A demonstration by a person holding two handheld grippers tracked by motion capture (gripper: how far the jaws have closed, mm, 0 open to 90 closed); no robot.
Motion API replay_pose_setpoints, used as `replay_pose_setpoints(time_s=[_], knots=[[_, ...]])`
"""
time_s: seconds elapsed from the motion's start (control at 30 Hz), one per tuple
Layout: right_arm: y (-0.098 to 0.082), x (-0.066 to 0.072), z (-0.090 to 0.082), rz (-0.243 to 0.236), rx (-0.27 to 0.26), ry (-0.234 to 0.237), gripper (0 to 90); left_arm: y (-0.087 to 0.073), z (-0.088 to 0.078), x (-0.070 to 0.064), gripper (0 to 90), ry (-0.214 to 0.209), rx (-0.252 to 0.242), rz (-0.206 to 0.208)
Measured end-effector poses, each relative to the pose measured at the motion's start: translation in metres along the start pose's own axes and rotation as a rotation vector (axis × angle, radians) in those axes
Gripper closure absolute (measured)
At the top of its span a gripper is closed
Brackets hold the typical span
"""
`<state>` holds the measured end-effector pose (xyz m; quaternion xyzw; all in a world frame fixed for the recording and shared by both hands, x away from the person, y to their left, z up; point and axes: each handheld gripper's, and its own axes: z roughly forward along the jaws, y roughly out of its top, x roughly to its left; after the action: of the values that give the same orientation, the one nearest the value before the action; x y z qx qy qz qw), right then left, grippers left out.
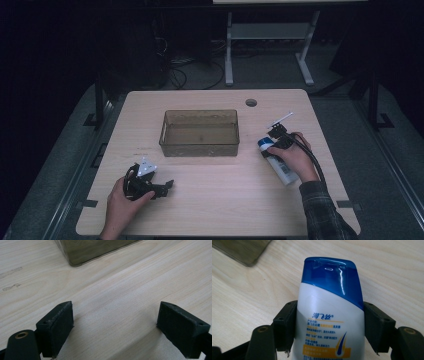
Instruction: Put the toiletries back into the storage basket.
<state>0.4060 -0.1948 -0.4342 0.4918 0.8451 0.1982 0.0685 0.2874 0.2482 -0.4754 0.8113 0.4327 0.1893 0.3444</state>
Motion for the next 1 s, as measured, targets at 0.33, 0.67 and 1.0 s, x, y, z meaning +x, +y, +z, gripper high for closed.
replay_pose_setpoints(time_s=[0.33, 0.67, 1.0], knots=[[-0.013, 0.000, -0.017, 0.016, -0.118, 0.018, 33.8, 0.000, 0.000, 0.000, 12.5, 0.002, 0.000, 0.003], [-0.028, -0.002, -0.031, 0.032, -0.230, 0.034, 33.9, 0.000, 0.000, 0.000, 12.5, 0.001, 0.000, 0.003], [-0.043, -0.006, -0.042, 0.051, -0.343, 0.060, 33.9, 0.000, 0.000, 0.000, 12.5, 0.001, -0.002, 0.001]])
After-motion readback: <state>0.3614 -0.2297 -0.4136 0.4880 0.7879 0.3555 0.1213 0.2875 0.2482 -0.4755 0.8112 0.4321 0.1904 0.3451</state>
